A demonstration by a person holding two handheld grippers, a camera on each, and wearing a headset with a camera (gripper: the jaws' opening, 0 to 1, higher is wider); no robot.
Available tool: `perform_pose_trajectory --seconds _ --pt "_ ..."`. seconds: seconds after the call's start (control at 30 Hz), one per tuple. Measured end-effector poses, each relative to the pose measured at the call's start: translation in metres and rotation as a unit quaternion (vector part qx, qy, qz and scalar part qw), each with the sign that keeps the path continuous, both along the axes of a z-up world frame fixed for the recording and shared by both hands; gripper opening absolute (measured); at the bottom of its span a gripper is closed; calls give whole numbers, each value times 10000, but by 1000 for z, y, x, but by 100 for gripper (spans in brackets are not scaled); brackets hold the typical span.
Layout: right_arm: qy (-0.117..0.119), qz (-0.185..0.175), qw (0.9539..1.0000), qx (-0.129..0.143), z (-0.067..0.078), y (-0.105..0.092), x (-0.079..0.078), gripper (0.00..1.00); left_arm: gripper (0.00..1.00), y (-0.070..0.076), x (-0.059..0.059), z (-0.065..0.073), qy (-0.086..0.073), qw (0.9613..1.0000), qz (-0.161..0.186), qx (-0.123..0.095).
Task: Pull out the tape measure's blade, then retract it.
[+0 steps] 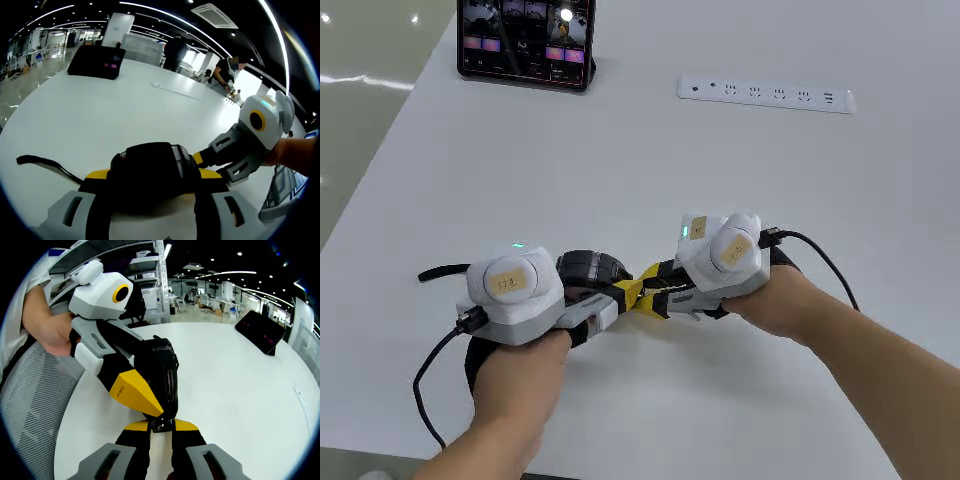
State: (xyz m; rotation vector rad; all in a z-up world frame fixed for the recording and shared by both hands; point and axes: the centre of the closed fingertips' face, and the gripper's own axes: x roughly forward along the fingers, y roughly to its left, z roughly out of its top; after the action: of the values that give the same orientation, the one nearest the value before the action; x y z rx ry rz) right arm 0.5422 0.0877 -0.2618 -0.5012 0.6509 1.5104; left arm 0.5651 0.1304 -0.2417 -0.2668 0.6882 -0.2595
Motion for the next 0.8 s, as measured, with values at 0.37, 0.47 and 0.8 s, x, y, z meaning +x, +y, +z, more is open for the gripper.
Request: perform_pose_trajectory --seconds 0.37,0.47,0.8 --pt "45 -114 9999 3 5 -5 0 17 63 0 -2 3 1 9998 -4 -208" --pt "28 -127 9999 -14 5 -7 0 18 63 0 -2 3 -11 9998 -25 -197" --pt "-108 -384 9992 46 20 -22 -2 28 72 6 -9 13 -230 9993 -273 125"
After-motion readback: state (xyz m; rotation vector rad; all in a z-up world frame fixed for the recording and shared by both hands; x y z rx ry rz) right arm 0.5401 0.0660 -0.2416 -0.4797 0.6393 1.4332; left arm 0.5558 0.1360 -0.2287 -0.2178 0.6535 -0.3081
